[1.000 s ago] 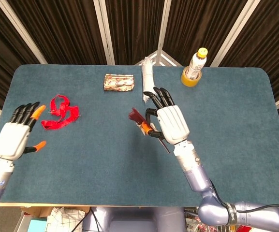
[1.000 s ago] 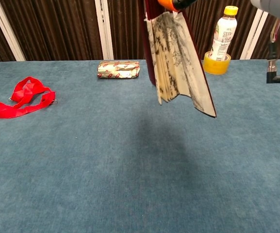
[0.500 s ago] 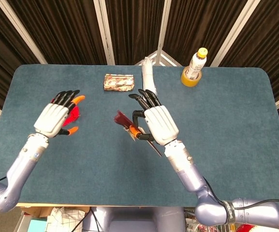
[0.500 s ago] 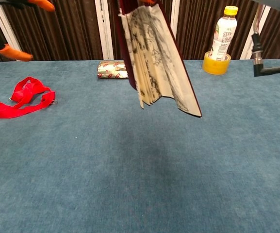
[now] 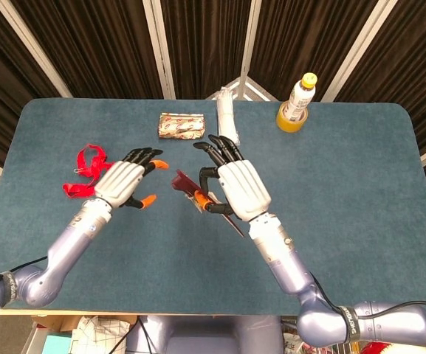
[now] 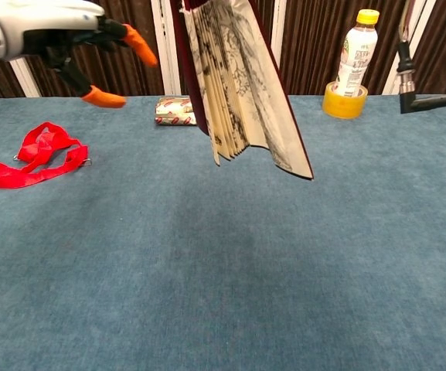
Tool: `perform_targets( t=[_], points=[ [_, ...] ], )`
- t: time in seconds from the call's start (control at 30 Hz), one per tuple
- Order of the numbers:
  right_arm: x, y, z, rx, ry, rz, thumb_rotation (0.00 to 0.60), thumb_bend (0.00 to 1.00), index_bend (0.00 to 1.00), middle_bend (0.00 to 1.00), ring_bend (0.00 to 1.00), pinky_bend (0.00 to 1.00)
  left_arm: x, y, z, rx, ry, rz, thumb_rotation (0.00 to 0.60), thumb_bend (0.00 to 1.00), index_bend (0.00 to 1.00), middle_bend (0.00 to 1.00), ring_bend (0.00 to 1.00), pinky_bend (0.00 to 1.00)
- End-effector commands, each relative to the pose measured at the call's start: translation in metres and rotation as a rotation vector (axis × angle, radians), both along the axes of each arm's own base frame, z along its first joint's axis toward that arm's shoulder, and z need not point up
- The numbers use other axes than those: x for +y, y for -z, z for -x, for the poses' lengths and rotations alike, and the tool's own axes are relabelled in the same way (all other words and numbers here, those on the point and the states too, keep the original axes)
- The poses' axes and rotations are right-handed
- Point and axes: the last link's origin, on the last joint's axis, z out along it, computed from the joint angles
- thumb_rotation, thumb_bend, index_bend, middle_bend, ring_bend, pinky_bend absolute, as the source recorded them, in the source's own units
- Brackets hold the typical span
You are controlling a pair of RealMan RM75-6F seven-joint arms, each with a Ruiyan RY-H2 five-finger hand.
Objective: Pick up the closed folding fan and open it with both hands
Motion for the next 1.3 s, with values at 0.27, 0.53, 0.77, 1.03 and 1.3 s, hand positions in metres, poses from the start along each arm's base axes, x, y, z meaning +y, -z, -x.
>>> perform_targets(
  t=[0.27,0.53,0.77,1.03,1.3],
  points=[
    [0.003,-0.003,-0.002,-0.010,-0.002,-0.014,0.600,0.40,0.73,0.18,0.00,0.00,-0.004,0.023,-0.026,-0.035,0.029,0.039,0.600,0.42,0.26,0.06,0.00,0.01],
    [0.006,-0.004,-0.004,-0.007,-0.013,-0.018,0.600,0.40,0.74,0.18,0.00,0.00,-0.010,0.042,-0.044,-0.054,0.044,0.054,0.600,0.43,0.26,0.06,0.00,0.01],
    [0.007,-0.007,-0.005,-0.015,-0.014,-0.018,0.600,0.40,0.75,0.18,0.00,0.00,-0.015,0.054,-0.053,-0.070,0.034,0.056,0.600,0.46,0.50,0.10,0.00,0.02],
    [0.007,-0.013,0.000,-0.007,-0.010,-0.007,0.600,0.40,0.75,0.18,0.00,0.00,-0.017,0.054,-0.045,-0.090,0.007,-0.025,0.600,0.48,0.69,0.16,0.00,0.07],
    [0.000,-0.024,0.035,0.062,0.049,0.045,0.600,0.40,0.75,0.18,0.00,0.00,-0.009,0.017,-0.008,-0.044,-0.043,-0.110,0.600,0.48,0.69,0.16,0.00,0.07]
  ],
)
